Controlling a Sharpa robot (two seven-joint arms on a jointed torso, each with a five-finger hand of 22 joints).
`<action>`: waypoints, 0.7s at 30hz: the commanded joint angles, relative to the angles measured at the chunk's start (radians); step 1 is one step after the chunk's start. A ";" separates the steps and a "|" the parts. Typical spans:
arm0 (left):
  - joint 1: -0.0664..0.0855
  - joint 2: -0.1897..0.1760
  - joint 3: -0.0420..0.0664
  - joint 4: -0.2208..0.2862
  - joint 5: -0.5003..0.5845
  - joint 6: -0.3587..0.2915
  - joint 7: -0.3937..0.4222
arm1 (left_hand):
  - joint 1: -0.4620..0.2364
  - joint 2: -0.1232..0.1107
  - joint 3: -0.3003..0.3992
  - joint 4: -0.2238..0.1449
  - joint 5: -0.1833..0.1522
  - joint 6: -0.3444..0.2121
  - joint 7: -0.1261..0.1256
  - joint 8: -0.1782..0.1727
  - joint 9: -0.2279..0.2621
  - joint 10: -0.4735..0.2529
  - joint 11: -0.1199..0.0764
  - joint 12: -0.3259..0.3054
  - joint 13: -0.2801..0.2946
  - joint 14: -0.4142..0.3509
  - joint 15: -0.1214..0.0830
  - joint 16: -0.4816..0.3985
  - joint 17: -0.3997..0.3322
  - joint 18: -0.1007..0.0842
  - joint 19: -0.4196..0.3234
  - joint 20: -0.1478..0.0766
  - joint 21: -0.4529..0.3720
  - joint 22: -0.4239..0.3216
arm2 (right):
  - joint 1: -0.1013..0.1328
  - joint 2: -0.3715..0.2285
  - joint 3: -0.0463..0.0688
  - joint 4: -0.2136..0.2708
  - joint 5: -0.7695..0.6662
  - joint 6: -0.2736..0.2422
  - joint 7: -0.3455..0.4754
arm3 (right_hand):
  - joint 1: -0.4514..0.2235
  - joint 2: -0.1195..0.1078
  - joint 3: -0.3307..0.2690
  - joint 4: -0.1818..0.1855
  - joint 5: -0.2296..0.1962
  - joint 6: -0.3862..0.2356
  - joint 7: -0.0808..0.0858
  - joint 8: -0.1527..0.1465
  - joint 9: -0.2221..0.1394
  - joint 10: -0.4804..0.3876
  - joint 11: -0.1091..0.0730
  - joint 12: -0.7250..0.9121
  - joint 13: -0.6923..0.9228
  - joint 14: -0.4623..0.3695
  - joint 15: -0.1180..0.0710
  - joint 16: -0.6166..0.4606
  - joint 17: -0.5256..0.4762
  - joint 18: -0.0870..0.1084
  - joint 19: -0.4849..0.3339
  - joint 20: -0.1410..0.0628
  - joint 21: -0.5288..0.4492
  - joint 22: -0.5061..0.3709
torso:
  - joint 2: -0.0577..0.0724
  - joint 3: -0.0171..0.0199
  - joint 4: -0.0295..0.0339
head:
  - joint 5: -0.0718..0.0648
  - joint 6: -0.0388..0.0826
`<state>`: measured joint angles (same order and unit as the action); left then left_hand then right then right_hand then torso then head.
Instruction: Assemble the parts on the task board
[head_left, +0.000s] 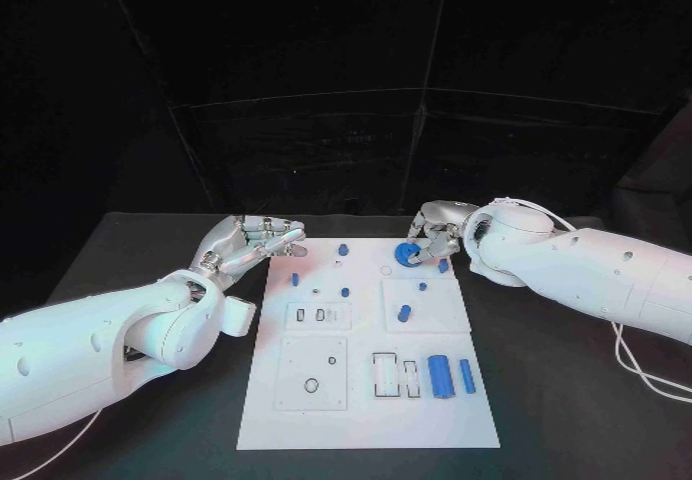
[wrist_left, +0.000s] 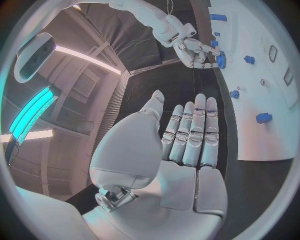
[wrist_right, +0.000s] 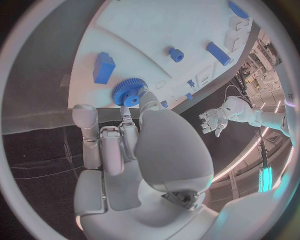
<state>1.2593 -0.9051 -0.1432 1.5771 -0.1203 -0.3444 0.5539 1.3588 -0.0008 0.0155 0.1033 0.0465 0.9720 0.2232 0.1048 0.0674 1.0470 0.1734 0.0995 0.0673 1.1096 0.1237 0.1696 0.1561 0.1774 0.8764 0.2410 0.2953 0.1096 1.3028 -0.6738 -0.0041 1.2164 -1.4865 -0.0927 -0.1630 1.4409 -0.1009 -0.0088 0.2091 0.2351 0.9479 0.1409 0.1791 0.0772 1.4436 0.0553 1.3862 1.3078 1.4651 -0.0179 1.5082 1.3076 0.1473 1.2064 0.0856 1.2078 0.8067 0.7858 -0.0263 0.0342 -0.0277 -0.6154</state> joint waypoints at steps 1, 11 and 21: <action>0.002 0.000 0.001 0.000 -0.003 0.017 0.000 | 0.004 0.009 0.001 -0.004 0.004 0.000 0.002 -0.007 -0.001 -0.004 -0.001 -0.003 -0.002 -0.004 0.003 -0.003 0.001 0.007 0.006 -0.001 -0.005 -0.001 | -0.001 0.003 -0.001 -0.004 -0.022 0.017 -0.003 | 0.013 0.005 0.002 -0.012 -0.001 0.006 0.001 0.004 -0.001 0.007 -0.001 0.004 0.067 0.073 -0.001 0.006 0.093 -0.009 0.007 0.002 0.007 0.001 | 0.000 -0.0001 0.0001 | -0.001 0.000; 0.002 0.000 0.001 -0.001 -0.003 0.018 -0.003 | 0.005 0.010 0.001 -0.006 0.004 -0.001 0.002 -0.008 -0.002 -0.004 -0.001 -0.004 -0.002 -0.004 0.003 -0.004 0.001 0.007 0.006 -0.001 -0.005 -0.001 | -0.003 0.005 -0.001 0.001 -0.051 -0.082 -0.007 | 0.045 0.058 0.076 -0.056 -0.076 0.063 -0.012 0.022 -0.001 0.035 -0.012 0.044 0.112 0.075 -0.010 0.010 0.106 -0.022 0.048 -0.005 0.050 0.077 | 0.000 -0.0003 -0.0006 | -0.002 0.000; 0.002 -0.002 0.001 -0.001 0.002 0.019 -0.004 | 0.005 0.010 0.001 -0.006 0.004 -0.001 0.003 -0.008 -0.002 -0.005 -0.001 -0.004 -0.002 -0.004 0.003 -0.004 0.001 0.007 0.006 -0.001 -0.005 -0.001 | -0.006 -0.007 -0.001 0.069 -0.066 -0.191 0.000 | -0.005 0.056 0.140 -0.061 0.003 0.124 -0.032 0.010 -0.001 0.060 -0.030 0.075 0.147 0.081 -0.025 0.021 0.136 -0.029 0.070 -0.020 0.075 0.119 | 0.000 -0.0010 0.0007 | -0.001 0.006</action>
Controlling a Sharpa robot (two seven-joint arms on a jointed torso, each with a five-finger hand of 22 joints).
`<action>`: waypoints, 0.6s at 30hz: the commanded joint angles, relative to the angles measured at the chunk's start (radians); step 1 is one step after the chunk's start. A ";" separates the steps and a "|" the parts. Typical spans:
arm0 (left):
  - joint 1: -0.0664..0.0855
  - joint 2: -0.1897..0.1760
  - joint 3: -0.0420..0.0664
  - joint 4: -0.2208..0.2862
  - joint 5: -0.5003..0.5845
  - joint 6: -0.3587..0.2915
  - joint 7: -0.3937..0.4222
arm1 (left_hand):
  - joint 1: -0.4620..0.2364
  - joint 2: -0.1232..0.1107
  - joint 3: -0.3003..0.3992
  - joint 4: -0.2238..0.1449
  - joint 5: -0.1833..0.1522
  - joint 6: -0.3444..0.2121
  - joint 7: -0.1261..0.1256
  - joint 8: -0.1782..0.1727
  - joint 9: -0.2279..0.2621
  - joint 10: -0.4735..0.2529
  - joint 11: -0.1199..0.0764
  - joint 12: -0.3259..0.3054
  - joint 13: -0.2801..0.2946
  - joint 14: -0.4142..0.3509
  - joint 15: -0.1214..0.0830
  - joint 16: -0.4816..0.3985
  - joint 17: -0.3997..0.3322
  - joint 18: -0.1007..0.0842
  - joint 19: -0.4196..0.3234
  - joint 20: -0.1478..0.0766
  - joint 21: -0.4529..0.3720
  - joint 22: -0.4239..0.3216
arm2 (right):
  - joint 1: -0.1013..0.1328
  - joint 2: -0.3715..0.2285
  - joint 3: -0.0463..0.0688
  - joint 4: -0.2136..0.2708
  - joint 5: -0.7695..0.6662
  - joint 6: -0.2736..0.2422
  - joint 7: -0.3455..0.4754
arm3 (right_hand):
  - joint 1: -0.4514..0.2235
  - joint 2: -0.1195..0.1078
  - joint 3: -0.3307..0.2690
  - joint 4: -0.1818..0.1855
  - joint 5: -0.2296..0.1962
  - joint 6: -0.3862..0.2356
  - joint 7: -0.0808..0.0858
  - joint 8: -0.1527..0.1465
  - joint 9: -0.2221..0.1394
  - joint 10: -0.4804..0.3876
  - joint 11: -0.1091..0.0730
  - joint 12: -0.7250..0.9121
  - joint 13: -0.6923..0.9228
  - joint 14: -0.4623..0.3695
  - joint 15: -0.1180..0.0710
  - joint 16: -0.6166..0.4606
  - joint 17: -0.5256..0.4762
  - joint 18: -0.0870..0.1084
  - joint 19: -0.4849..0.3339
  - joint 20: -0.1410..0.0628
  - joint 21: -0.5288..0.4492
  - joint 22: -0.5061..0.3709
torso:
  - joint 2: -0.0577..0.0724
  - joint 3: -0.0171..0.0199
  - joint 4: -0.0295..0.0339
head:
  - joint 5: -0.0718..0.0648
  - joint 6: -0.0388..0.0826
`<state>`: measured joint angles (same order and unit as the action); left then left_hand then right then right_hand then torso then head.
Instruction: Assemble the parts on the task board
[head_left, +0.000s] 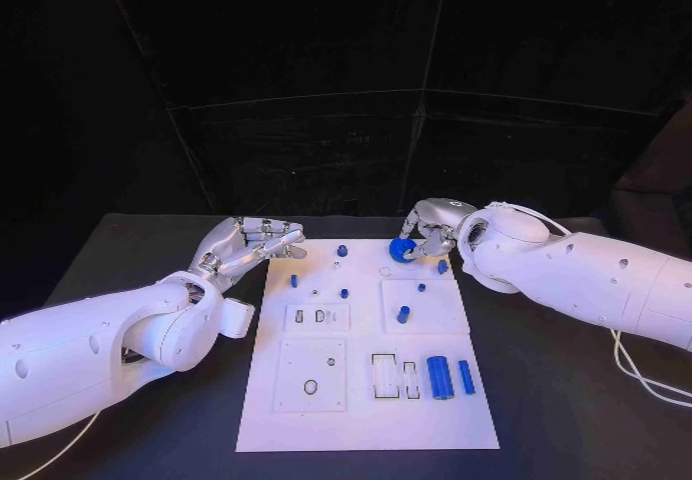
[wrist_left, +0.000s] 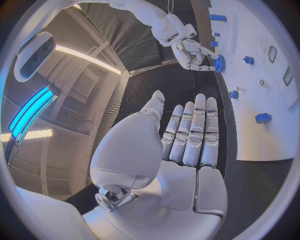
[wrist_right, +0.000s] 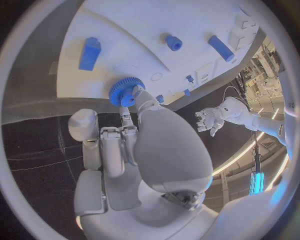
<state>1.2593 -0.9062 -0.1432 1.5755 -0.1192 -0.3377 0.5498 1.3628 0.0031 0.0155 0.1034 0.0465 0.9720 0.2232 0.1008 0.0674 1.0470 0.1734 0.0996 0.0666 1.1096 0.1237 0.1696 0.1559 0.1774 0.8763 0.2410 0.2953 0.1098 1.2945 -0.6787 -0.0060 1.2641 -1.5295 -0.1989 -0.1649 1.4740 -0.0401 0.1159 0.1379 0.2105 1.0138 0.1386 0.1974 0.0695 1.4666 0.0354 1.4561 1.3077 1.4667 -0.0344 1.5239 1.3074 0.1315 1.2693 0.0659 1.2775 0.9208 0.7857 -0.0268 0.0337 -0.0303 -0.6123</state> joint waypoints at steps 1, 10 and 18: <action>0.002 -0.001 0.001 0.001 0.001 0.012 0.000 | 0.001 0.006 0.001 -0.006 0.004 -0.001 0.003 -0.004 -0.002 -0.005 -0.001 -0.005 -0.001 -0.004 0.003 -0.004 0.002 0.007 0.006 -0.001 -0.005 -0.001 | 0.002 -0.004 0.001 0.033 -0.026 -0.095 0.001 | -0.043 -0.007 0.018 0.011 0.032 0.060 -0.030 -0.010 0.007 0.038 -0.011 0.005 0.148 0.080 -0.010 0.006 0.137 -0.014 0.008 0.000 0.006 0.007 | 0.000 -0.0006 0.0018 | 0.001 0.003; 0.002 -0.004 0.001 -0.002 0.001 0.009 0.000 | 0.000 0.008 0.001 -0.006 0.004 -0.001 0.003 -0.005 -0.001 -0.005 -0.001 -0.005 -0.001 -0.003 0.003 -0.005 0.002 0.007 0.006 -0.001 -0.005 -0.002 | 0.002 0.003 0.001 0.113 -0.085 -0.168 -0.033 | -0.073 -0.028 0.040 0.013 0.059 0.076 -0.034 -0.026 0.007 0.042 -0.014 0.008 0.154 0.082 -0.013 0.009 0.147 -0.016 0.016 -0.004 0.015 0.023 | 0.000 -0.0007 0.0020 | 0.011 0.009; 0.003 -0.003 0.001 -0.005 0.001 0.007 0.002 | 0.000 0.009 0.001 -0.006 0.004 -0.001 0.003 -0.005 -0.001 -0.005 -0.001 -0.006 -0.001 -0.003 0.003 -0.005 0.002 0.007 0.007 -0.001 -0.005 -0.002 | 0.001 0.069 -0.002 0.121 -0.114 -0.163 -0.046 | -0.079 -0.032 0.045 0.014 0.059 0.077 -0.033 -0.031 0.006 0.042 -0.013 0.007 0.153 0.082 -0.013 0.009 0.147 -0.017 0.016 -0.004 0.016 0.025 | 0.001 -0.0006 0.0025 | 0.016 0.011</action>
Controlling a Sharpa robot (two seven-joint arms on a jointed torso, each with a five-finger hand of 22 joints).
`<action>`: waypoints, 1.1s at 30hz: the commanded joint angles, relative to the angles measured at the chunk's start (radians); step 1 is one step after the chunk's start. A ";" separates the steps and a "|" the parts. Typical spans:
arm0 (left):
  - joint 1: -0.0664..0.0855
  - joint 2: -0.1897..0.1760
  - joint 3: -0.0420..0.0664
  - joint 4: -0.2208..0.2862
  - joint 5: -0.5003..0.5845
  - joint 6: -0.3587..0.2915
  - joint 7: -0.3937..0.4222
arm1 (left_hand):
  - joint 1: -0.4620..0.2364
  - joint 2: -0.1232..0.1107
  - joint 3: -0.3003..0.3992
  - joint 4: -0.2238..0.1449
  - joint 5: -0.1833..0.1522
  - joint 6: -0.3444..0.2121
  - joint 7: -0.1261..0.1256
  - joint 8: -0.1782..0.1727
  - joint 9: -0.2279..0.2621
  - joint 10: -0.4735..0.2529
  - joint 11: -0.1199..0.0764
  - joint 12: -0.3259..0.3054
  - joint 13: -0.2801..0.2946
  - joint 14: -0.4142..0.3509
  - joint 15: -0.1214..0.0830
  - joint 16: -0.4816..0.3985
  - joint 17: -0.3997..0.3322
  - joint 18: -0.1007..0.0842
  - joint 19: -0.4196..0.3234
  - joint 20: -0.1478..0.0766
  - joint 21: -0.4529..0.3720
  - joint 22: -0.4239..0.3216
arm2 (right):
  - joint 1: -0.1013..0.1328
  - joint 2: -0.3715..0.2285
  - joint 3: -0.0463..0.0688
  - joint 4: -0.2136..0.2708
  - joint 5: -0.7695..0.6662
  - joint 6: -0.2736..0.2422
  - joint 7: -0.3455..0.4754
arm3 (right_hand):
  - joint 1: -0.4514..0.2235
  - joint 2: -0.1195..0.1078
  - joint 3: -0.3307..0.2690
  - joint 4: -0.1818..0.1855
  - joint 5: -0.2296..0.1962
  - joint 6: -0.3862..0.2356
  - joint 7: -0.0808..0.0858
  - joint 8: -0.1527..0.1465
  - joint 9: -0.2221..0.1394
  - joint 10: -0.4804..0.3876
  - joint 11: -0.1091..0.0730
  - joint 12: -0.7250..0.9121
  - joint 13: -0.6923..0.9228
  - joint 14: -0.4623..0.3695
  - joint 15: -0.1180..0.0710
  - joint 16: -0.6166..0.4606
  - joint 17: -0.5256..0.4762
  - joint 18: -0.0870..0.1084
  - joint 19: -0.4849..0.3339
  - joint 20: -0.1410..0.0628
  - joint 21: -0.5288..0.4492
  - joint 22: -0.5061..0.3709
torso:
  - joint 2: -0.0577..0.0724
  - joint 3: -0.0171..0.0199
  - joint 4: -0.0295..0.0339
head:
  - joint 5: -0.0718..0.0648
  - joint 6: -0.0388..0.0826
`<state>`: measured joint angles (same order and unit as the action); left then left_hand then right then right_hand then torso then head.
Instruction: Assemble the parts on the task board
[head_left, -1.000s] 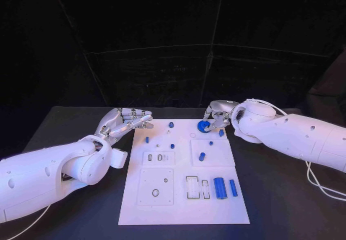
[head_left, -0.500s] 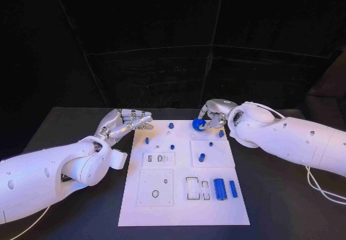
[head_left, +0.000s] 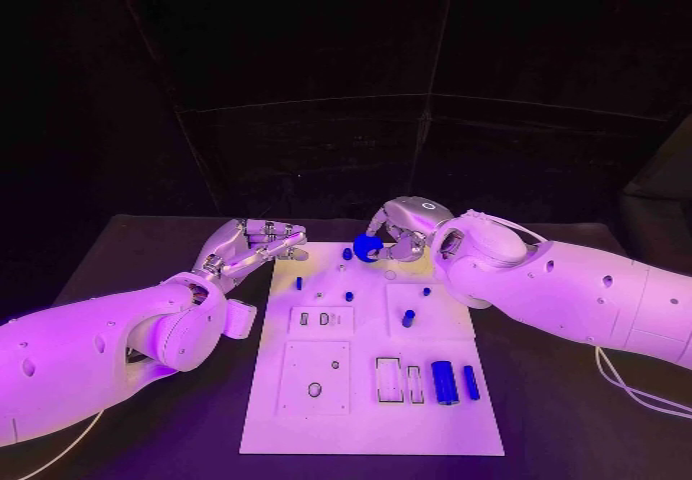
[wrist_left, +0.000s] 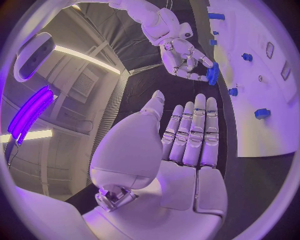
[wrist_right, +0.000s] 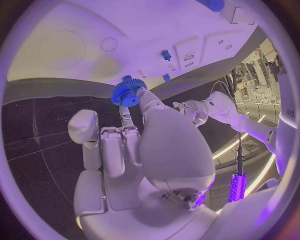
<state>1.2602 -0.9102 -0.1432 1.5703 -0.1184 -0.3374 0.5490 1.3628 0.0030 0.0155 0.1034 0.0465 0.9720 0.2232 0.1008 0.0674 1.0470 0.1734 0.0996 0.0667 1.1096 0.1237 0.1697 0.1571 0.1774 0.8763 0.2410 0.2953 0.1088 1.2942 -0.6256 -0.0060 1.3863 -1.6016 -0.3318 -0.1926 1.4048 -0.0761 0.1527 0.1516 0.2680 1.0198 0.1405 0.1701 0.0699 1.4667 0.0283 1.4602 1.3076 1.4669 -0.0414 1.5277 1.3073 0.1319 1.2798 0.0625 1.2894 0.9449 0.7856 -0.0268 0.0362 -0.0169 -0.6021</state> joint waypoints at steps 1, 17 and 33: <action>0.002 0.001 0.001 0.000 0.000 0.007 0.003 | 0.000 0.009 0.001 -0.006 0.004 -0.001 0.003 -0.005 -0.002 -0.005 -0.001 -0.006 -0.001 -0.003 0.003 -0.005 0.001 0.007 0.007 -0.001 -0.005 -0.001 | 0.002 0.022 -0.003 -0.003 -0.042 -0.029 -0.019 | -0.010 0.004 0.008 0.000 0.001 0.071 -0.035 -0.004 0.006 0.042 -0.006 0.003 0.154 0.082 -0.006 0.005 0.148 -0.017 0.006 -0.001 0.004 0.001 | 0.001 -0.0006 0.0004 | 0.004 0.000; 0.004 0.008 0.001 -0.005 0.000 0.006 0.003 | 0.000 0.009 0.001 -0.006 0.004 -0.001 0.003 -0.005 -0.002 -0.005 -0.001 -0.006 -0.001 -0.003 0.003 -0.005 0.001 0.007 0.007 -0.001 -0.005 -0.001 | -0.024 0.123 -0.008 -0.065 -0.066 0.045 -0.031 | -0.017 -0.003 0.028 -0.006 -0.020 0.068 -0.031 -0.020 0.004 0.040 -0.003 -0.001 0.152 0.082 -0.004 0.006 0.151 -0.018 0.006 0.000 0.005 0.003 | 0.000 -0.0004 -0.0003 | 0.008 -0.004; 0.006 0.010 0.001 -0.006 0.000 0.009 0.001 | 0.001 0.013 0.003 -0.009 0.004 -0.001 0.002 -0.006 -0.001 -0.005 -0.001 -0.008 -0.001 -0.004 0.003 -0.008 0.001 0.006 0.007 -0.001 -0.006 -0.002 | -0.037 0.151 -0.008 -0.095 -0.072 0.063 -0.065 | -0.031 -0.014 0.041 -0.011 -0.043 0.061 -0.025 -0.038 0.002 0.033 0.002 -0.011 0.144 0.082 0.001 0.007 0.153 -0.018 0.005 0.004 0.006 0.006 | 0.001 -0.0002 0.0000 | 0.010 -0.003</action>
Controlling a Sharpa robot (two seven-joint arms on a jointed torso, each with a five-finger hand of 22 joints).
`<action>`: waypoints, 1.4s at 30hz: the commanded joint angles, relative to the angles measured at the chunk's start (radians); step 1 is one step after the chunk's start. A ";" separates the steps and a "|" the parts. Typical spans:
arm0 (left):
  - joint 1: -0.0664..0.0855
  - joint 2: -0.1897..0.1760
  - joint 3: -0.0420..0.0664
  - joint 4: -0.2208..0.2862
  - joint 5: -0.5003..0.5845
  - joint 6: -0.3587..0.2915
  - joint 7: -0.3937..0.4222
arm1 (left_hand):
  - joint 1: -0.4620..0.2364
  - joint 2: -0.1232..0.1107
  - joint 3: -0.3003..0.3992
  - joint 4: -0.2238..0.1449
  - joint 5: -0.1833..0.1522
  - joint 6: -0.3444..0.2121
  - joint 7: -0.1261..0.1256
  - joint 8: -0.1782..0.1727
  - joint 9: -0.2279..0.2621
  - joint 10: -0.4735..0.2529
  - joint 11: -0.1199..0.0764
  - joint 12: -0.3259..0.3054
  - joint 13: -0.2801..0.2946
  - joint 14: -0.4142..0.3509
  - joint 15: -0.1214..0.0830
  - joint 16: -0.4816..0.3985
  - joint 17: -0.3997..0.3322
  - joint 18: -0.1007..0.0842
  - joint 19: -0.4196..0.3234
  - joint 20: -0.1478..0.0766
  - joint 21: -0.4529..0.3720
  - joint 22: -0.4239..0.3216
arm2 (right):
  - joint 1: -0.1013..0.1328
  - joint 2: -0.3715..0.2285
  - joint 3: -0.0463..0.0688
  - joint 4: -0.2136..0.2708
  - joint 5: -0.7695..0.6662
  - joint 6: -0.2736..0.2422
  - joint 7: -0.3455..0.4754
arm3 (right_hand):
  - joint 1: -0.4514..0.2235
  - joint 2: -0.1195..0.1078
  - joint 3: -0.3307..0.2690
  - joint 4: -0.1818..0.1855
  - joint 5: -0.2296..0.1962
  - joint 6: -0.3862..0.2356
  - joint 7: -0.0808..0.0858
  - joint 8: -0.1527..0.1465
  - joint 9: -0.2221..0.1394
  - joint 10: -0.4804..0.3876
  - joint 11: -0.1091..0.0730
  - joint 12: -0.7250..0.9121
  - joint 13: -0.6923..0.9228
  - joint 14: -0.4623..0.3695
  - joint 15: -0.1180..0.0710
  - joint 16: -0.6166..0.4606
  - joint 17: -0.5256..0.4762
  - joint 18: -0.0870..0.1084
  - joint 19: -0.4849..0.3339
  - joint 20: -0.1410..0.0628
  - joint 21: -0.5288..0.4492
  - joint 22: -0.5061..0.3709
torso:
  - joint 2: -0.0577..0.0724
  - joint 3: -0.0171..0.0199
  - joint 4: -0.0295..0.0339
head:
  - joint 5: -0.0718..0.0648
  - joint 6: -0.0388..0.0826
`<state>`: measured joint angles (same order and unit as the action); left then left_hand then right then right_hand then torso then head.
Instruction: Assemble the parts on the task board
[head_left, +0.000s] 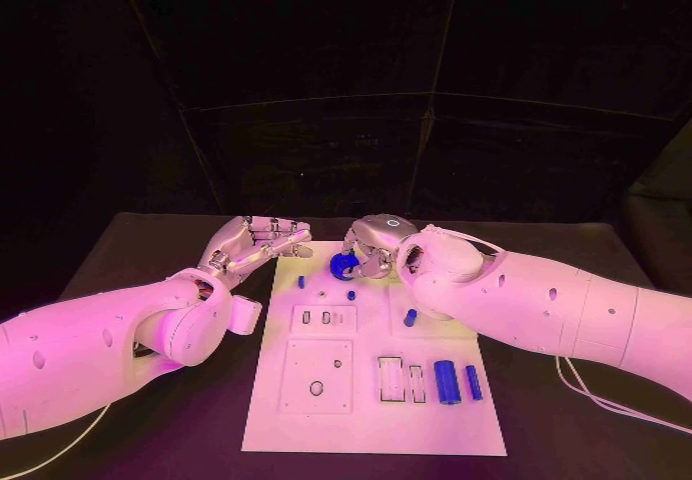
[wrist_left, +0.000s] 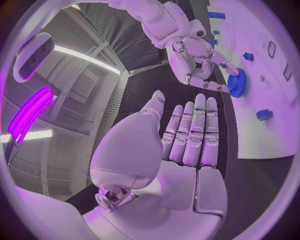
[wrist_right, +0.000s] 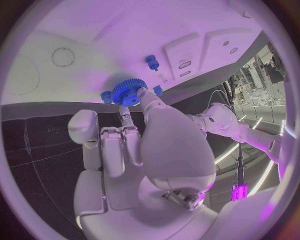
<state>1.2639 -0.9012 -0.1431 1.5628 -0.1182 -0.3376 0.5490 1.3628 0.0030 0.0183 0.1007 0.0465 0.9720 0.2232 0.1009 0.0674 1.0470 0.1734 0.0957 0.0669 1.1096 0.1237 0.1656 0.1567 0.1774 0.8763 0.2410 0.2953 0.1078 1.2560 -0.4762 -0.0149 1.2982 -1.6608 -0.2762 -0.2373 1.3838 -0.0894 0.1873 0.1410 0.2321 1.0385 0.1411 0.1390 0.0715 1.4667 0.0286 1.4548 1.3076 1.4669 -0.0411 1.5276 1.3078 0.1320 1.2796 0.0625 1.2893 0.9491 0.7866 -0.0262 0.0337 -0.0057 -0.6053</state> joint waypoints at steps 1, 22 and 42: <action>0.002 0.001 0.001 0.002 0.000 0.009 0.001 | 0.001 0.013 0.001 -0.007 0.004 -0.001 0.002 -0.006 -0.001 -0.005 -0.001 -0.004 -0.001 -0.004 0.003 -0.004 0.002 0.007 0.007 -0.001 -0.006 -0.001 | 0.001 0.002 0.000 -0.009 -0.013 0.007 -0.022 | -0.010 -0.001 0.006 -0.001 -0.007 0.043 -0.026 -0.007 0.001 0.033 0.002 -0.006 0.144 0.082 0.000 0.007 0.152 -0.019 0.005 0.004 0.006 0.002 | 0.000 -0.0008 0.0011 | 0.000 0.000; 0.003 0.001 0.001 0.005 0.000 0.009 -0.006 | 0.004 0.020 0.005 -0.017 0.004 -0.003 0.004 -0.012 -0.001 -0.008 0.000 -0.011 -0.002 0.004 0.001 -0.005 0.006 0.008 0.021 -0.003 -0.001 -0.001 | 0.000 0.017 0.000 -0.020 -0.019 0.077 -0.029 | -0.099 -0.050 -0.043 0.020 -0.057 -0.070 0.012 -0.075 -0.005 0.004 0.038 -0.048 0.111 0.081 0.033 0.005 0.148 -0.015 -0.010 0.035 -0.002 -0.013 | -0.001 -0.0001 -0.0010 | 0.001 0.003; 0.006 0.000 0.001 -0.003 0.001 0.003 -0.009 | 0.005 0.024 0.007 -0.021 0.004 -0.004 0.006 -0.015 -0.001 -0.009 0.001 -0.014 -0.002 0.004 0.001 -0.008 0.006 0.007 0.024 -0.003 -0.001 -0.002 | 0.006 -0.149 0.000 0.094 0.202 -0.165 0.157 | -0.075 0.012 -0.079 0.043 0.066 -0.066 0.011 -0.074 -0.004 0.010 0.036 -0.040 0.121 0.080 0.031 0.005 0.148 -0.016 -0.007 0.034 0.007 -0.003 | -0.003 0.0002 -0.0050 | -0.016 0.009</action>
<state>1.2678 -0.9014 -0.1431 1.5603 -0.1180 -0.3378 0.5417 1.3669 0.0148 0.0264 0.0867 0.0465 0.9720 0.2232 0.0929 0.0674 1.0434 0.1771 0.0887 0.0663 1.1096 0.1237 0.1618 0.1618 0.1775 0.8919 0.2364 0.2953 0.1071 1.2557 -0.6066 -0.0156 1.3766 -1.5821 -0.3319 -0.2063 1.2951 -0.0774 0.1044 0.1923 0.2933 0.9726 0.1516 0.0657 0.0692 1.4630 0.0610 1.4116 1.3075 1.4668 -0.0161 1.5313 1.3074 0.1321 1.2707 0.0931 1.2962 0.9488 0.7857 -0.0256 0.0332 -0.0163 -0.5978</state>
